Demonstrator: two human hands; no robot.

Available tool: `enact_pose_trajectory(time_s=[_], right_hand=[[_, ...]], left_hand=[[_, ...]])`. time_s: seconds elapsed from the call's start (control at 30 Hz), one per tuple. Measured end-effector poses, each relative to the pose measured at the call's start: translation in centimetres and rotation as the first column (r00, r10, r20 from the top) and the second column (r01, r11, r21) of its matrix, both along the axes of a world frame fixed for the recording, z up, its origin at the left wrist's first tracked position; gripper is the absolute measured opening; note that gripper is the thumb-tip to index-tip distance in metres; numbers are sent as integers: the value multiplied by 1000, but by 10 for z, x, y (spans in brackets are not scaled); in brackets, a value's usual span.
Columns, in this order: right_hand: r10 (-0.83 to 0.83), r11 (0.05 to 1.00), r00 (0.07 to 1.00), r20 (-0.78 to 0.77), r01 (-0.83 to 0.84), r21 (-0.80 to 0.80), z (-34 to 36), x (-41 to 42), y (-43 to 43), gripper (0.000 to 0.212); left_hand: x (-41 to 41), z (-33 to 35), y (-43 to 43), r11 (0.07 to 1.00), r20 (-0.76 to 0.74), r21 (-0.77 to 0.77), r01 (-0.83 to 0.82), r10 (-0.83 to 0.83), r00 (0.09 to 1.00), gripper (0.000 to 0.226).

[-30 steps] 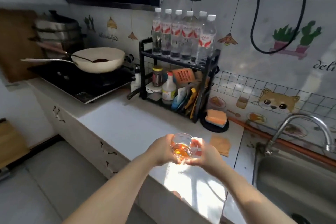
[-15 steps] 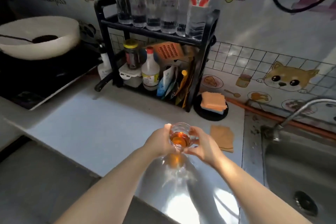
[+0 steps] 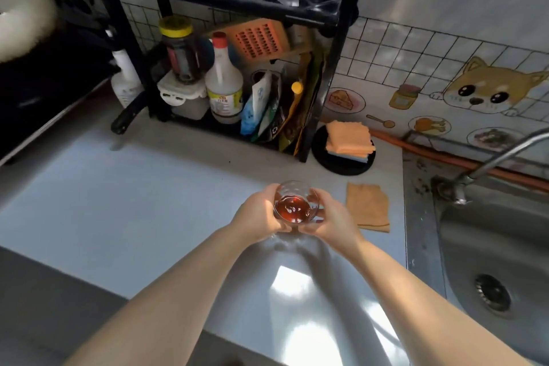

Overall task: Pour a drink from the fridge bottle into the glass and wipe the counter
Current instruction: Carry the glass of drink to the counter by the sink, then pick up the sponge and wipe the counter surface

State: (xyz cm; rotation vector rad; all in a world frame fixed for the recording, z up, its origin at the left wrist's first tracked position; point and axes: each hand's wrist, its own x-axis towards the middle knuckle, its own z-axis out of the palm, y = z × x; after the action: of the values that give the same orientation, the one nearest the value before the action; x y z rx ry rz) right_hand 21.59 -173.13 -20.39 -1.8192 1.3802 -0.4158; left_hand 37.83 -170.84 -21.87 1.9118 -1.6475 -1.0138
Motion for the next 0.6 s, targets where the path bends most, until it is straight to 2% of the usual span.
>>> enact_pose_trajectory(time_s=[0.17,0.43,0.53,0.6], right_hand=[[-2,1000,1000,10,2,-7,0,3,-5,72],[-2,998,999,45,-1,69,-9,-2,-8,80],[-27,998,998,-49,30,64,-16,-13,-9,85],[-44,999,991,-128,46,17,-20,-24,-11,81]], left_hand=[[3,-3,-7,1000,-34,0,13,-13,999,80],[2,-9,0,999,-103,-43,-18,13,995,85],[-2,-22,11,994,-67,-81,-80,75,995,76],[-9,-33,25,986,-9,-109,-125,125,992,65]])
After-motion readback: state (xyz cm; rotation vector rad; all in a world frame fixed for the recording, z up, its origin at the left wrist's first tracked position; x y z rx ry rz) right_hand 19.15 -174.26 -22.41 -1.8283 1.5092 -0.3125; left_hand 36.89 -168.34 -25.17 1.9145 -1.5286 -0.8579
